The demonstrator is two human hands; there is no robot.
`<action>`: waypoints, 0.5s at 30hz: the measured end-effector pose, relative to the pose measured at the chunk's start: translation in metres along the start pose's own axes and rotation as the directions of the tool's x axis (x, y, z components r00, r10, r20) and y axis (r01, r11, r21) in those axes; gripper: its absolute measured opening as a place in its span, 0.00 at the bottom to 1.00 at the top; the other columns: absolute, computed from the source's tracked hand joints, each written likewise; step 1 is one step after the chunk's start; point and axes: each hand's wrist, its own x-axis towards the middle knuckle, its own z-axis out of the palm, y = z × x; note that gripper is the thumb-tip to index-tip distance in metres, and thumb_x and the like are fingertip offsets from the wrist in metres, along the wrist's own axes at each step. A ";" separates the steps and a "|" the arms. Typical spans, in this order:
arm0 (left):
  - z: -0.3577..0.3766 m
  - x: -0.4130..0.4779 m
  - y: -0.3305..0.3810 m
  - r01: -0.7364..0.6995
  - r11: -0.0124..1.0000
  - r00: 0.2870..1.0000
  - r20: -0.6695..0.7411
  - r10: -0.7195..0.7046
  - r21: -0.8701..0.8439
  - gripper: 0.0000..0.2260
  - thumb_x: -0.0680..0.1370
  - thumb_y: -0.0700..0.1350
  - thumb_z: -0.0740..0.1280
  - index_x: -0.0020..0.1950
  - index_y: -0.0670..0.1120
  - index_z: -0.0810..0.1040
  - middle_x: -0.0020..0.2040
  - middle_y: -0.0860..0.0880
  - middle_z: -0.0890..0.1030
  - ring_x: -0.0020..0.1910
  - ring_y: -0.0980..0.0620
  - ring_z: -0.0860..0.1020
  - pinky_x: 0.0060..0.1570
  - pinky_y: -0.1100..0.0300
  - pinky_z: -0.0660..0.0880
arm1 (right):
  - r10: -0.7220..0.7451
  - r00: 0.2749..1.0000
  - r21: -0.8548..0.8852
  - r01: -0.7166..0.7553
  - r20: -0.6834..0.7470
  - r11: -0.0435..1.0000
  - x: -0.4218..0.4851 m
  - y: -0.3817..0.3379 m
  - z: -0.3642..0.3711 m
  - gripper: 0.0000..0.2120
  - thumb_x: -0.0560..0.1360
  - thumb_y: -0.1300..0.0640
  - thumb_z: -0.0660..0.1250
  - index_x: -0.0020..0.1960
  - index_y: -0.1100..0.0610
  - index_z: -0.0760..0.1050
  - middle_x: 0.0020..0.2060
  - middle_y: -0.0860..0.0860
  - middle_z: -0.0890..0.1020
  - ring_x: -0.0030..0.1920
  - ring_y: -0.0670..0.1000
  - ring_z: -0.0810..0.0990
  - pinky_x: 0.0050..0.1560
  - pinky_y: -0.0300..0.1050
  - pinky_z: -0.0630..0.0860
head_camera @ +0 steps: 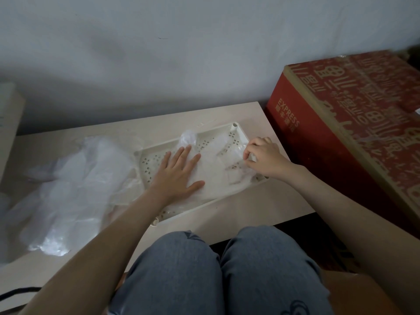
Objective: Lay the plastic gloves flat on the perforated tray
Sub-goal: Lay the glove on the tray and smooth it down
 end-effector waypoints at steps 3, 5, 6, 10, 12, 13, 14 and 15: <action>-0.002 0.000 0.001 0.005 1.000 1.000 -0.011 -0.005 -0.007 0.46 0.67 0.73 0.26 0.79 0.52 0.46 0.79 0.44 0.42 0.78 0.45 0.42 0.74 0.47 0.39 | 0.006 1.000 0.004 -0.006 0.012 1.000 0.001 -0.001 0.000 0.07 0.77 0.56 0.65 0.53 0.54 0.77 0.59 0.49 0.71 0.64 0.53 0.64 0.64 0.46 0.58; -0.002 0.000 0.003 0.007 1.000 1.000 -0.019 -0.007 -0.007 0.46 0.67 0.73 0.26 0.79 0.52 0.46 0.79 0.44 0.41 0.78 0.45 0.41 0.74 0.47 0.39 | 0.003 1.000 -0.001 -0.003 0.018 1.000 0.001 -0.002 -0.001 0.07 0.77 0.55 0.65 0.54 0.54 0.77 0.59 0.49 0.71 0.64 0.53 0.63 0.64 0.46 0.59; -0.002 -0.001 0.004 0.013 1.000 1.000 -0.025 -0.014 -0.020 0.45 0.68 0.73 0.26 0.79 0.52 0.45 0.79 0.45 0.40 0.77 0.46 0.39 0.74 0.47 0.38 | 0.003 1.000 -0.004 -0.003 0.019 1.000 0.001 -0.002 -0.001 0.07 0.77 0.55 0.64 0.54 0.54 0.77 0.59 0.49 0.71 0.64 0.53 0.63 0.64 0.46 0.59; -0.010 -0.005 0.010 0.058 0.978 0.992 -0.097 -0.079 -0.198 0.40 0.72 0.70 0.30 0.79 0.51 0.47 0.79 0.48 0.38 0.74 0.51 0.30 0.72 0.51 0.32 | 0.003 1.000 0.010 -0.003 0.014 1.000 0.004 -0.008 -0.003 0.09 0.76 0.55 0.64 0.55 0.53 0.76 0.60 0.49 0.71 0.64 0.52 0.63 0.63 0.46 0.58; -0.019 -0.010 0.010 0.028 0.950 0.986 -0.148 -0.078 -0.312 0.40 0.73 0.70 0.32 0.78 0.51 0.56 0.79 0.50 0.42 0.75 0.54 0.32 0.72 0.52 0.31 | 0.002 1.000 -0.013 -0.001 0.013 1.000 0.007 -0.013 -0.005 0.09 0.76 0.54 0.64 0.56 0.53 0.76 0.61 0.49 0.71 0.65 0.53 0.63 0.64 0.47 0.59; -0.023 -0.014 0.006 0.012 0.933 0.982 -0.173 -0.079 -0.360 0.39 0.74 0.70 0.33 0.76 0.52 0.61 0.79 0.50 0.45 0.76 0.54 0.35 0.73 0.51 0.33 | -0.006 1.000 -0.031 0.006 0.014 0.999 0.010 -0.019 -0.006 0.10 0.77 0.53 0.63 0.56 0.53 0.76 0.62 0.49 0.71 0.65 0.53 0.63 0.64 0.47 0.59; -0.026 -0.017 0.004 -0.003 0.915 0.977 -0.195 -0.083 -0.404 0.37 0.75 0.69 0.35 0.73 0.52 0.66 0.79 0.50 0.50 0.77 0.53 0.39 0.74 0.51 0.37 | -0.007 1.000 -0.044 0.008 0.015 0.999 0.013 -0.023 -0.006 0.10 0.77 0.53 0.63 0.56 0.54 0.76 0.62 0.50 0.71 0.66 0.54 0.63 0.64 0.48 0.59; -0.028 -0.020 0.002 -0.007 0.896 0.971 -0.217 -0.100 -0.444 0.34 0.77 0.68 0.38 0.70 0.52 0.70 0.79 0.50 0.55 0.78 0.51 0.46 0.74 0.50 0.43 | -0.004 1.000 -0.055 0.005 0.015 0.998 0.015 -0.029 -0.007 0.10 0.77 0.53 0.63 0.56 0.54 0.76 0.62 0.50 0.71 0.66 0.54 0.63 0.64 0.48 0.59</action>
